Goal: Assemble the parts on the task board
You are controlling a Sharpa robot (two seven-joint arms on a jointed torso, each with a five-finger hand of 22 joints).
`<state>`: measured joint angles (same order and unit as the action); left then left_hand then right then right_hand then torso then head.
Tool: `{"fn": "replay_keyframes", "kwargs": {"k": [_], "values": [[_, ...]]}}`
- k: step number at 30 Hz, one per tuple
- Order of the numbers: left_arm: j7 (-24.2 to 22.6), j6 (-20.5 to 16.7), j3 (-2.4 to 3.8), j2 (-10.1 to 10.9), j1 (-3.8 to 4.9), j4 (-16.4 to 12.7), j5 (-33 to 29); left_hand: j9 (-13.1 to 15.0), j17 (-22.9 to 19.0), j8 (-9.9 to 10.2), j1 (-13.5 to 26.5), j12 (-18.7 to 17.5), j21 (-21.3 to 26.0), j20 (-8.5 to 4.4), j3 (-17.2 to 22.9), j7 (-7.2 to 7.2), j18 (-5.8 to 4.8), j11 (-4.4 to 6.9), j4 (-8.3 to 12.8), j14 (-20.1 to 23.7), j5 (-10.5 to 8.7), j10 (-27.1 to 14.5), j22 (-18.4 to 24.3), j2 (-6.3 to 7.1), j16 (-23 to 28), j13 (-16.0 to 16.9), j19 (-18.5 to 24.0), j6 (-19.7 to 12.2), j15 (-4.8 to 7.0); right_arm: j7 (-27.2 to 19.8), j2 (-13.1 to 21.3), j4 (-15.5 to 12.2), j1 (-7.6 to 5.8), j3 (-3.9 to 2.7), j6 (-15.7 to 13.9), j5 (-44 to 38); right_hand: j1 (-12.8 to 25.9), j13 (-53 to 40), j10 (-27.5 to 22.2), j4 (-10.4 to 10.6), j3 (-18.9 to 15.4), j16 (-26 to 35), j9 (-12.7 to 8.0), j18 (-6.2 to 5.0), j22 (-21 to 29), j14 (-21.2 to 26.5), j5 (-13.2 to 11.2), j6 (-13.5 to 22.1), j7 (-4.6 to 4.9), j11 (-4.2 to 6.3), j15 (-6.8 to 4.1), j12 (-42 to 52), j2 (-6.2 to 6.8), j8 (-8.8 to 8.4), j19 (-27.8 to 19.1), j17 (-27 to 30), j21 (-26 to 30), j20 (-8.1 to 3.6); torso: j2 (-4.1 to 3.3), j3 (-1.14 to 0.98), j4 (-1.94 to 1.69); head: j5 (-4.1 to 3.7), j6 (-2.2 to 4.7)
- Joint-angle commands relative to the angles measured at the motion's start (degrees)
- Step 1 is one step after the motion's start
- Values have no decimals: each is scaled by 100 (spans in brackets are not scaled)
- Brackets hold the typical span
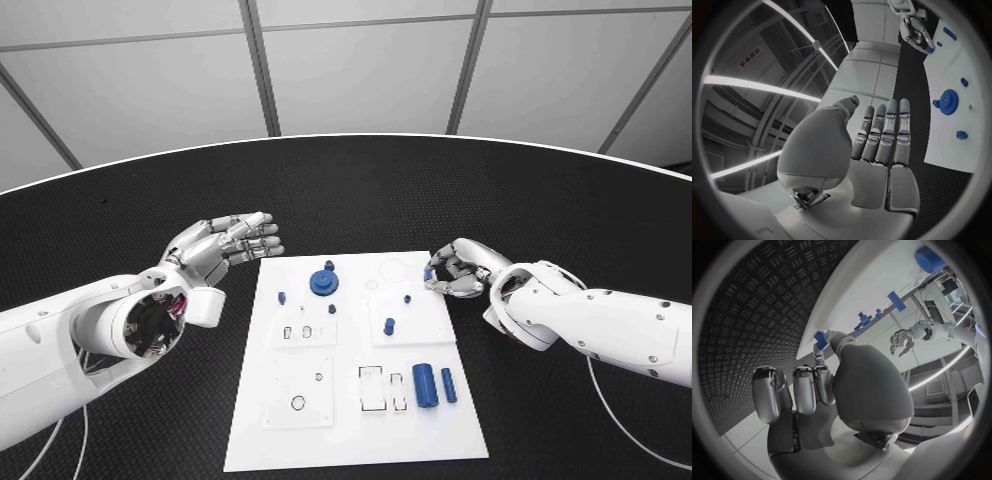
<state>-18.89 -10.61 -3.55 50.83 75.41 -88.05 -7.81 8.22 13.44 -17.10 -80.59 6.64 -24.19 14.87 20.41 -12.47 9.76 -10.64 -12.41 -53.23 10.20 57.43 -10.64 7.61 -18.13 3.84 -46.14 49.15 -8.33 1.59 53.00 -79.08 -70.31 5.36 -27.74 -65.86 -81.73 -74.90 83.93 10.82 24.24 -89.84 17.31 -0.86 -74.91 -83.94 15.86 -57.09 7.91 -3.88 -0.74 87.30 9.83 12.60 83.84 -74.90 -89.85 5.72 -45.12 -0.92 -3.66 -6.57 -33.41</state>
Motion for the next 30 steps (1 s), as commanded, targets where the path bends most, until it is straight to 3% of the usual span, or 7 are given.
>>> {"fn": "replay_keyframes", "kwargs": {"k": [1,11,18,22,25,30], "values": [[0,-2,0,3,0,-3,0,-10,5,39,35,-39,-26,5,24,-142,70,-12,5,18,-22,32,10,13,27,3,-25,-10,-6,8,1,-6,0,0,-34,0,23,-1264,401,-20,45,-16,46,86,-1509,-606,-26,-93,-33,70,-62,44,-53,79,616,-1510,-15,-57,-3,4,-2,-7,-5],[-4,5,0,-5,0,27,0,-10,5,39,35,-39,-26,5,24,-142,70,-12,5,18,-22,32,10,13,27,3,-25,-10,-6,-12,64,-183,-1,-4,-226,-14,99,-1298,434,-112,136,-16,153,86,-1509,-606,97,-229,-136,165,-141,73,-154,264,616,-1510,-15,-134,25,0,17,-6,-65],[-1,30,0,-67,-1,117,-6,-11,8,40,38,-45,-27,5,36,-142,70,-13,5,18,-22,34,12,11,29,3,-24,-10,-6,121,190,-610,-58,-26,-227,-64,113,-1309,444,-121,145,-16,168,86,-1509,-606,109,-236,-146,174,-148,83,-169,286,616,-1510,-15,-142,65,18,46,2,-71],[6,66,0,-132,-2,211,-26,-11,8,40,38,-45,-27,5,36,-142,70,-13,5,18,-22,34,12,11,29,3,-24,-10,-6,291,202,-948,-149,-42,-154,-175,114,-1307,442,-128,148,-16,173,86,-1509,-606,114,-235,-149,178,-149,80,-172,293,616,-1510,-15,-144,118,29,78,66,-96],[9,84,-1,-190,-4,307,-32,-11,8,40,38,-45,-27,5,36,-142,70,-13,5,18,-22,34,12,11,29,3,-24,-10,-6,435,157,-1221,-244,-53,-72,-273,121,-1308,443,-129,147,-16,175,86,-1509,-606,114,-231,-148,179,-150,82,-169,295,616,-1510,-15,-146,179,58,91,153,-152],[15,108,-2,-288,-7,452,-36,-11,10,41,38,-48,-27,5,42,-141,70,-12,7,18,-22,36,12,10,31,3,-24,-9,-6,579,-83,-1497,-338,-62,60,-537,126,-1305,441,-132,146,-16,177,86,-1509,-606,113,-226,-148,179,-152,78,-167,297,616,-1510,-15,-147,242,88,117,277,-209]]}}
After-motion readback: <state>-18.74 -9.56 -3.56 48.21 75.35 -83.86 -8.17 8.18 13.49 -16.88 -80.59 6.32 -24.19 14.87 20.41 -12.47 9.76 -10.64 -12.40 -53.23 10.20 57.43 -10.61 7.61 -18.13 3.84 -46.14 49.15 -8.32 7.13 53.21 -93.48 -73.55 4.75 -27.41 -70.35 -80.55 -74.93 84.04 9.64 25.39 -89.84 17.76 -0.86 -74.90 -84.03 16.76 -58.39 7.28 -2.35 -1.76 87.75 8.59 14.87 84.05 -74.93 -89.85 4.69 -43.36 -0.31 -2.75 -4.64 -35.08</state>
